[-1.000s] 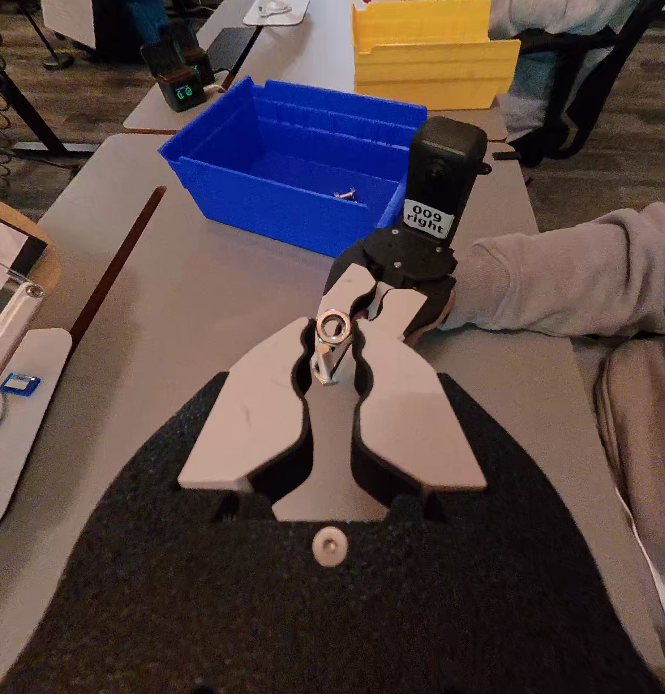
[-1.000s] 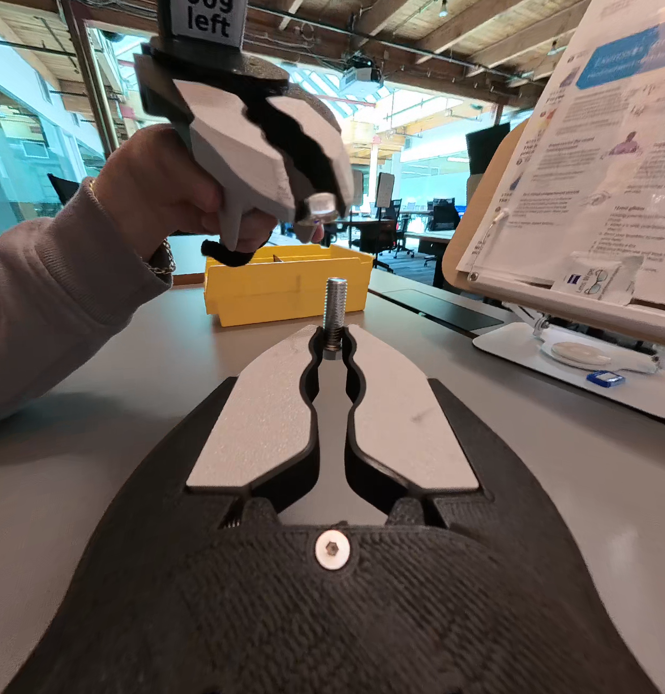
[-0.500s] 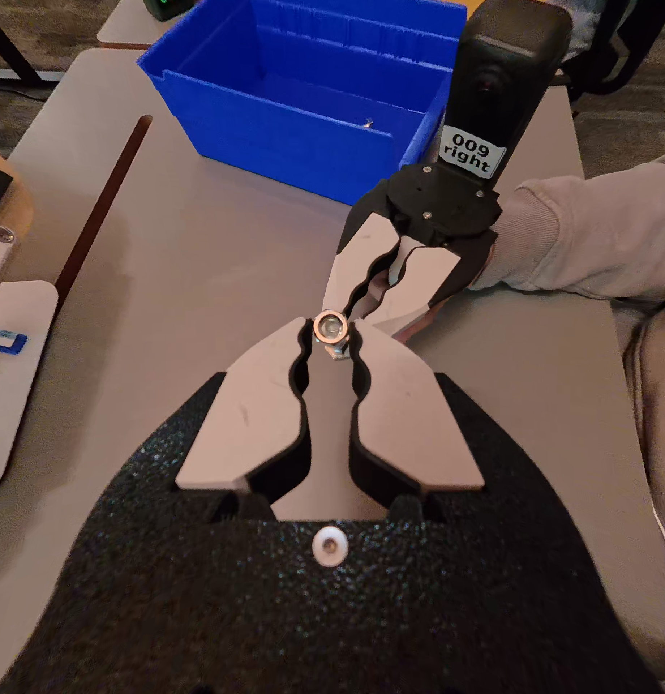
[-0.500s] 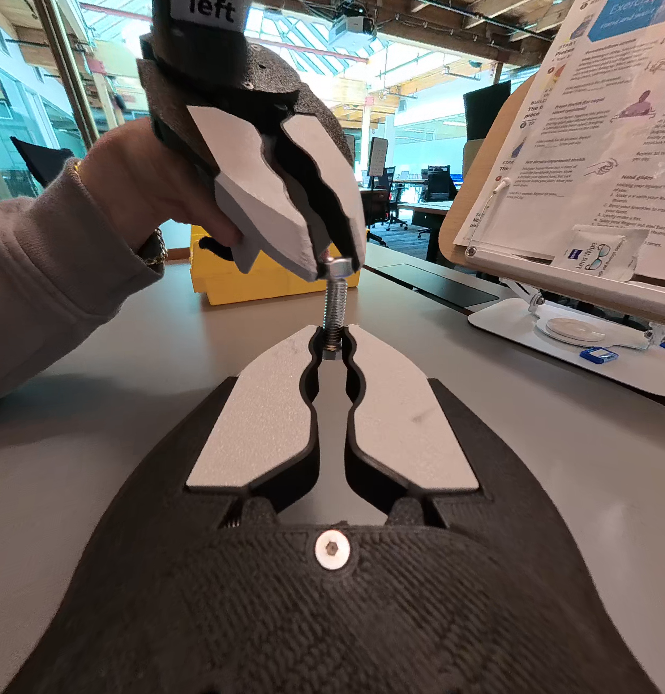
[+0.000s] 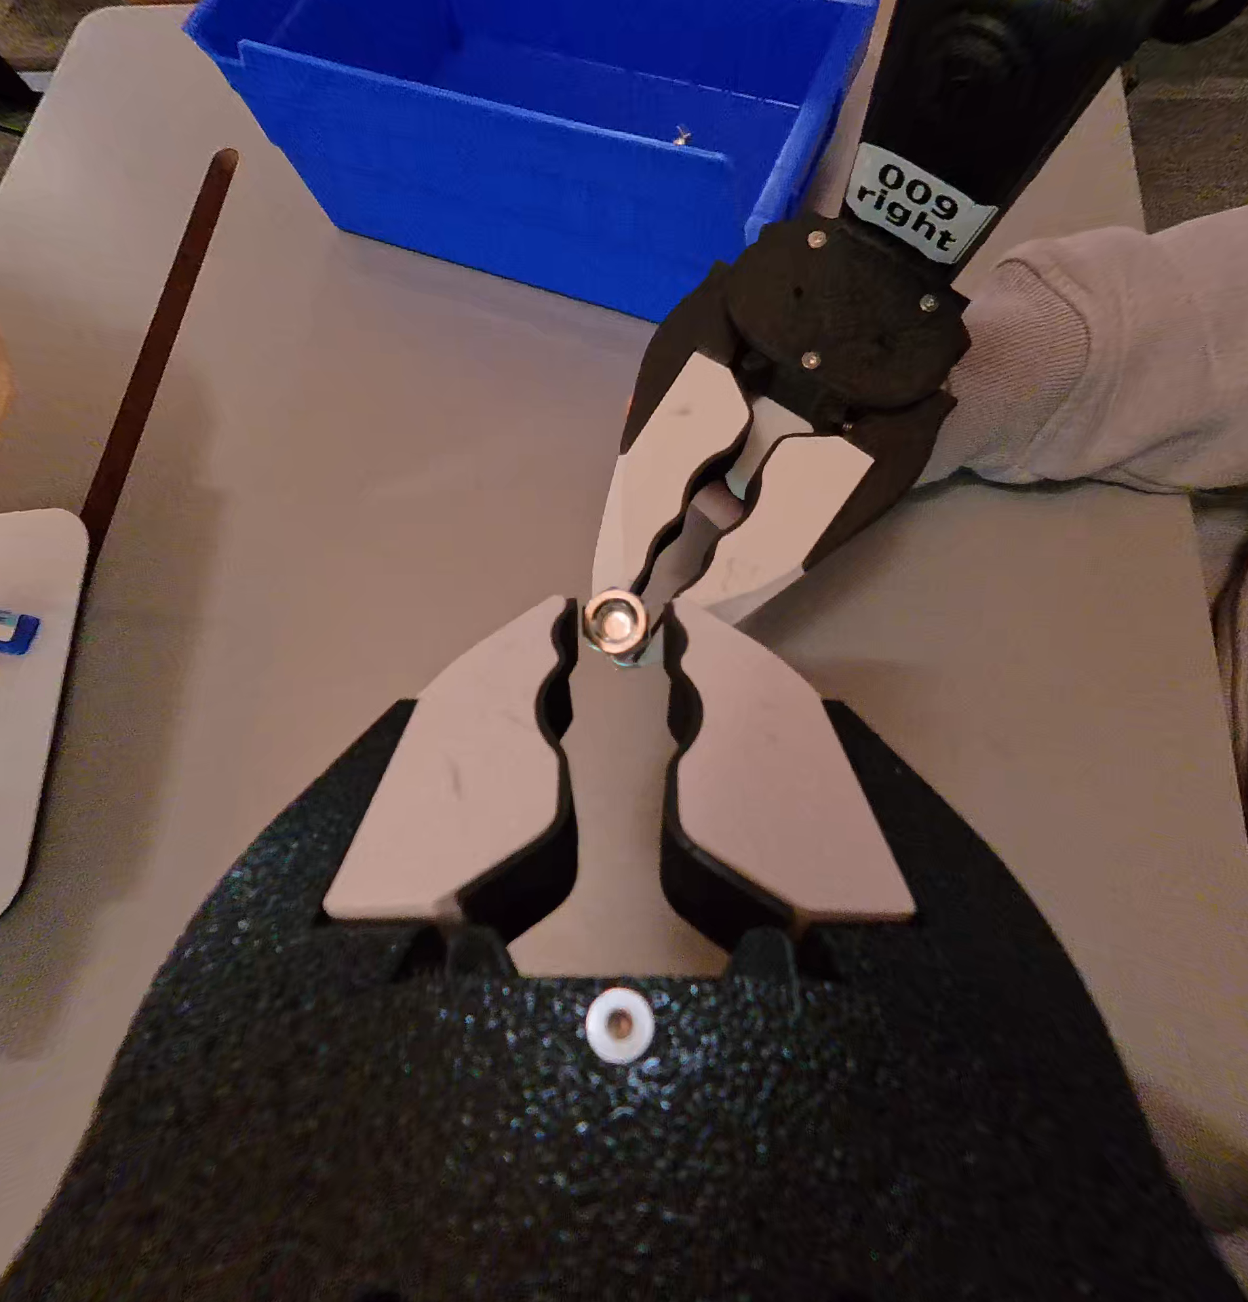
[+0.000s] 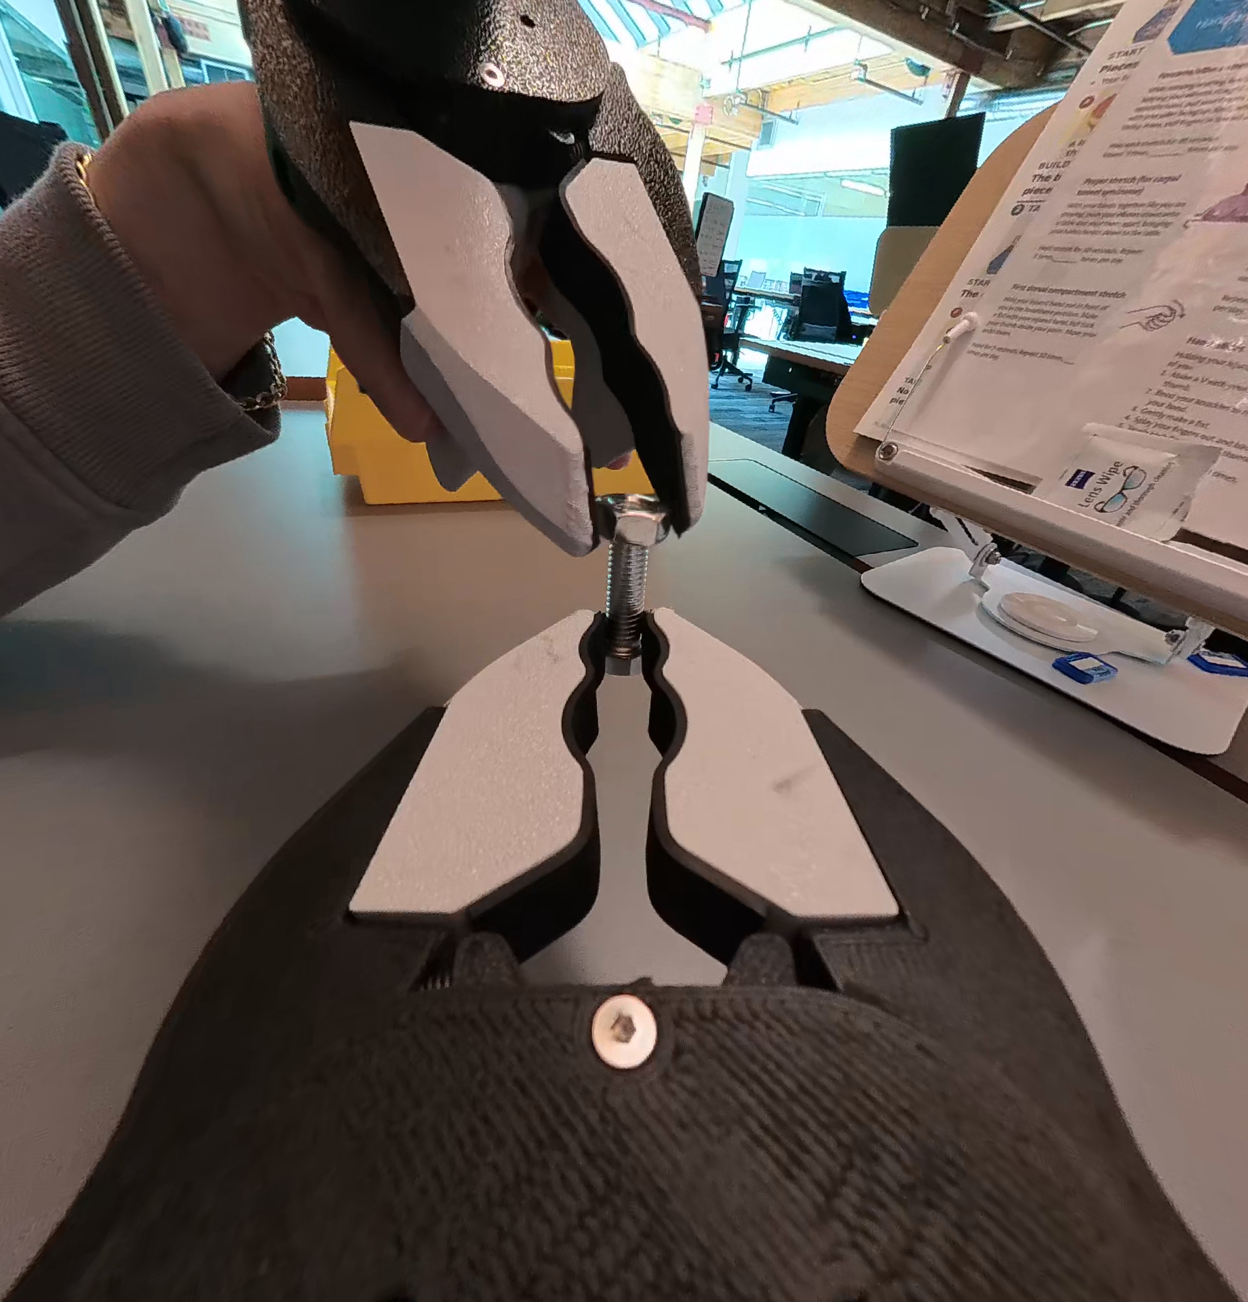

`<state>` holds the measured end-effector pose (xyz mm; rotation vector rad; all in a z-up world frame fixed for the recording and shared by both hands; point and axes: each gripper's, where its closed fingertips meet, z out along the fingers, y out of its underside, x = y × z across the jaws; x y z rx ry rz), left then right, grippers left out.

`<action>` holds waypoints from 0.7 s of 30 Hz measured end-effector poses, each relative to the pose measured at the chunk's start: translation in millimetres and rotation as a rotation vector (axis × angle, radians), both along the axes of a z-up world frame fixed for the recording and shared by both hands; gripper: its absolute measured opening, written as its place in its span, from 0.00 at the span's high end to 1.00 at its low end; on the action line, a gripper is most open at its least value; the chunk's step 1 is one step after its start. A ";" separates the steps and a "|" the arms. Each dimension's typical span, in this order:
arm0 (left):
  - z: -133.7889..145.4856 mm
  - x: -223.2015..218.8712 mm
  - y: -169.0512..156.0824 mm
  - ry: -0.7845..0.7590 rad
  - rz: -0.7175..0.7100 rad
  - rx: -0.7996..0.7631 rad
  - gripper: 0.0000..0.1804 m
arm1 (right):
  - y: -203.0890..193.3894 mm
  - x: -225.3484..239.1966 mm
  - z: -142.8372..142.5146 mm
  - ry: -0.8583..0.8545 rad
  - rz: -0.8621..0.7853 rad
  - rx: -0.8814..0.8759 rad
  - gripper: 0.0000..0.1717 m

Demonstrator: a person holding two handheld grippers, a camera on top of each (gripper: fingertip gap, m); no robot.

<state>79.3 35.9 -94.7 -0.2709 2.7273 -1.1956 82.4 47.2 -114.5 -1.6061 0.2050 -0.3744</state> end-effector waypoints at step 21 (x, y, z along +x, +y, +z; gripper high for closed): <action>39.8 7.6 18.1 -0.216 0.312 -0.781 0.74 | -5.7 5.7 18.3 0.024 -0.067 0.161 0.95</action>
